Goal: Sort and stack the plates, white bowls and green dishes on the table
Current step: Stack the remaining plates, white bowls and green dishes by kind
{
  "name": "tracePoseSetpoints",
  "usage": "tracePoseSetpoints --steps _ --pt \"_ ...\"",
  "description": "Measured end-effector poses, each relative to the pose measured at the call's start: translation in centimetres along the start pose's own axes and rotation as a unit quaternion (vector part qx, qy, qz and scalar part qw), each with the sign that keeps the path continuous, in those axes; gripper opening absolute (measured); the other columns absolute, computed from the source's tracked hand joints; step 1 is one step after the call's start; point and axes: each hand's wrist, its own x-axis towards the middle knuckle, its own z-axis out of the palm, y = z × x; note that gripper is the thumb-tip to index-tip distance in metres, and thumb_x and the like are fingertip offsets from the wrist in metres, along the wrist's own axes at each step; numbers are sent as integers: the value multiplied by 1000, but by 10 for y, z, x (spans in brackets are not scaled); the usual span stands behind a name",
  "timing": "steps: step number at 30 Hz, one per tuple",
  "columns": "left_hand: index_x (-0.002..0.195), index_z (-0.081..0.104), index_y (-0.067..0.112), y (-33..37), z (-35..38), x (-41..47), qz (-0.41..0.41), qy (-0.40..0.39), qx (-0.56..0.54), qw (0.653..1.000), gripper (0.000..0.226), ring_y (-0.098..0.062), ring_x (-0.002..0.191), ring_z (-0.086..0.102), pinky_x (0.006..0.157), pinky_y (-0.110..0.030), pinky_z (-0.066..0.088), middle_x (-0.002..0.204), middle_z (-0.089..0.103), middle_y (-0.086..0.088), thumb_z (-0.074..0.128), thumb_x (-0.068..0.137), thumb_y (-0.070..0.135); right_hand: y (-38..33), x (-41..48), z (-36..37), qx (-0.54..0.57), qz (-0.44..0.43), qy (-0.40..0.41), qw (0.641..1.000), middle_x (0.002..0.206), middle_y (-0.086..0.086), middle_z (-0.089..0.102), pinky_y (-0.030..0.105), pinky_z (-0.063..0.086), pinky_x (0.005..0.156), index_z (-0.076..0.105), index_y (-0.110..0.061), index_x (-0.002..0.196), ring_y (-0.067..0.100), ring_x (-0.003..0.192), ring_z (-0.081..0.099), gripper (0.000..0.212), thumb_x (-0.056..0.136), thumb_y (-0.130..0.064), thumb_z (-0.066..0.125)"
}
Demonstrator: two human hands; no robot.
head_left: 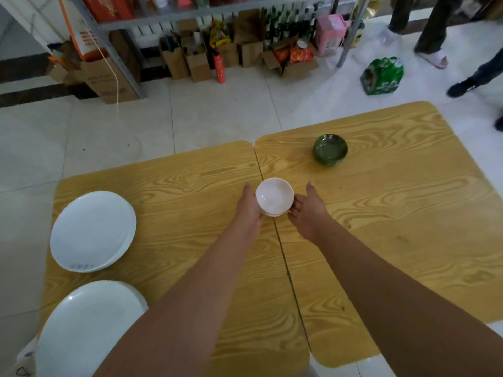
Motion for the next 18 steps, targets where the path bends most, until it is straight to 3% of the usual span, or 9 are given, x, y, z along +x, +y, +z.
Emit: tracePoseSetpoints --steps 4,8,10,13,18 --pt "143 42 14 7 27 16 8 -14 24 1000 59 -23 128 48 101 -43 38 138 52 -1 33 101 54 -27 17 -13 59 -9 6 998 158 13 31 41 21 121 23 -1 153 27 147 28 64 104 -41 31" --pt "135 47 19 19 47 32 14 -22 39 999 53 -22 124 49 102 -42 36 129 53 2 31 100 56 -48 35 -14 72 -11 7 997 157 9 35 39 22 121 26 -4 153 24 146 30 58 102 -30 32" --pt "144 41 18 25 58 41 15 -20 38 999 58 -24 129 48 100 -39 36 137 51 1 31 100 55 -57 46 -15 78 -15 11 997 154 9 41 38 25 120 30 -5 152 24 144 34 56 100 -26 33" --pt "147 37 17 31 72 55 18 -16 44 999 61 -24 133 45 111 -42 35 145 48 -1 32 100 55 -67 60 -18 93 -19 14 995 152 9 43 38 27 119 34 -4 150 24 143 36 55 98 -21 34" --pt "146 39 12 42 89 72 39 0 42 998 61 -24 132 45 114 -41 34 140 50 -2 33 101 52 -79 73 -19 110 -31 11 993 147 9 50 38 30 118 49 -2 135 23 139 42 40 97 -10 39"
